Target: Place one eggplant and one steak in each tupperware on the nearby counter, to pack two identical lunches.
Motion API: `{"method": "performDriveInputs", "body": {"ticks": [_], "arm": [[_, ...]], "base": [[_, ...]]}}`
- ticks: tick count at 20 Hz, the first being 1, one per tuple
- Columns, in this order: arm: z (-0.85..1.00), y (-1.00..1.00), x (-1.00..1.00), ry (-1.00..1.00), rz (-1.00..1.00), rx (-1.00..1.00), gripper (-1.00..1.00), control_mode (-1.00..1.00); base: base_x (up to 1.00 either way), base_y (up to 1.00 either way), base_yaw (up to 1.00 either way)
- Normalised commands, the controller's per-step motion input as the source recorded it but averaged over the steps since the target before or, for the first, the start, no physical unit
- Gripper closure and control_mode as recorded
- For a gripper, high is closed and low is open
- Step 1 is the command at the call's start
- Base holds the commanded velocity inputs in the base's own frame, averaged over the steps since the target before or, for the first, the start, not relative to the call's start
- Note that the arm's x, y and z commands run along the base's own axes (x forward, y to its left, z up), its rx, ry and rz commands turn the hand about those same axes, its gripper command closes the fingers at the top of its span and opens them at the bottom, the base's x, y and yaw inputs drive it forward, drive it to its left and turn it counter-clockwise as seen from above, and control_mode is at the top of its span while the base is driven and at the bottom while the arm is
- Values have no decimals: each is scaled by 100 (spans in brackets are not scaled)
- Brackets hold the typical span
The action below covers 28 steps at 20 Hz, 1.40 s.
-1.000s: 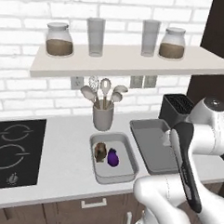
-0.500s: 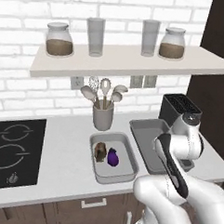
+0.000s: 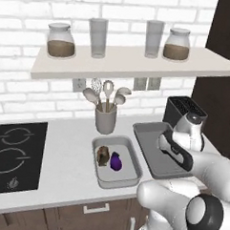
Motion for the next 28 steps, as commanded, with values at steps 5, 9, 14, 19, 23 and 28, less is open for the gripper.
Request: {"method": "performDriveInputs", "body": {"ticks": [5, 9, 14, 19, 23, 28], "arm": [[6, 10, 12, 3, -9, 0, -100, -100], [68, 16, -61, 1, -7, 0, -100, -100], [100, 28, -100, 0, -9, 0, -100, -100], [68, 14, -100, -8, -3, 0, -100, -100], [41, 1, -100, -19, 0, 0, -100, -100], [-4, 24, -83, -1, 6, -6, -100, -100]], "base": [[0, 0, 0], [0, 0, 0], [0, 0, 0], [0, 0, 0], [0, 0, 0], [0, 0, 0]]}}
